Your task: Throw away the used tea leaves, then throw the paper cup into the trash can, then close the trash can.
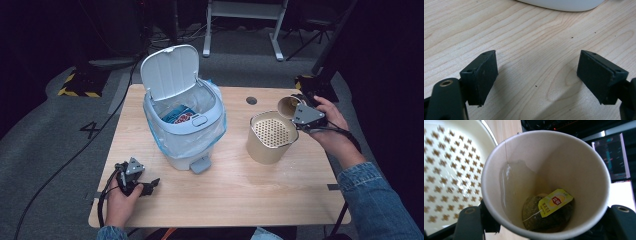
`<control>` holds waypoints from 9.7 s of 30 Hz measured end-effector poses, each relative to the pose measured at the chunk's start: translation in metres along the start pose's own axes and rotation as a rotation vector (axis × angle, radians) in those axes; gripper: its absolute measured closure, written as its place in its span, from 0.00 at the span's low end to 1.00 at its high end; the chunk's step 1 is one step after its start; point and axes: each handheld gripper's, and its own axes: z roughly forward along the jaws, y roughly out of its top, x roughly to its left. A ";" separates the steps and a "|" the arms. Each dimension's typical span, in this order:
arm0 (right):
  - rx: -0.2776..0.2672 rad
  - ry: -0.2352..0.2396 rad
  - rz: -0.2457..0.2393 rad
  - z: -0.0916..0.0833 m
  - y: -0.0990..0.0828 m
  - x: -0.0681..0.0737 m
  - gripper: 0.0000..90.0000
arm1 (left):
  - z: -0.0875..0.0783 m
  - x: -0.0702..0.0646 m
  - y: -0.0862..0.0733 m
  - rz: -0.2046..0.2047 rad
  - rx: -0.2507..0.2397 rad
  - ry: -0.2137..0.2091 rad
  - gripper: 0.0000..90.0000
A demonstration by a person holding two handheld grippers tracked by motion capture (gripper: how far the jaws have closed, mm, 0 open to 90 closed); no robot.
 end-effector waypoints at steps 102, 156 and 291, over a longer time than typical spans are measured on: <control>-0.347 0.456 0.841 -0.067 0.009 -0.001 0.33 | -0.001 0.010 -0.001 0.081 0.005 -0.075 0.19; -0.367 0.529 0.742 -0.029 0.139 -0.060 0.33 | -0.003 0.009 -0.003 0.069 0.004 -0.065 0.19; 0.000 0.380 0.980 -0.058 -0.090 0.132 0.30 | -0.012 0.012 -0.002 0.028 -0.018 -0.112 0.35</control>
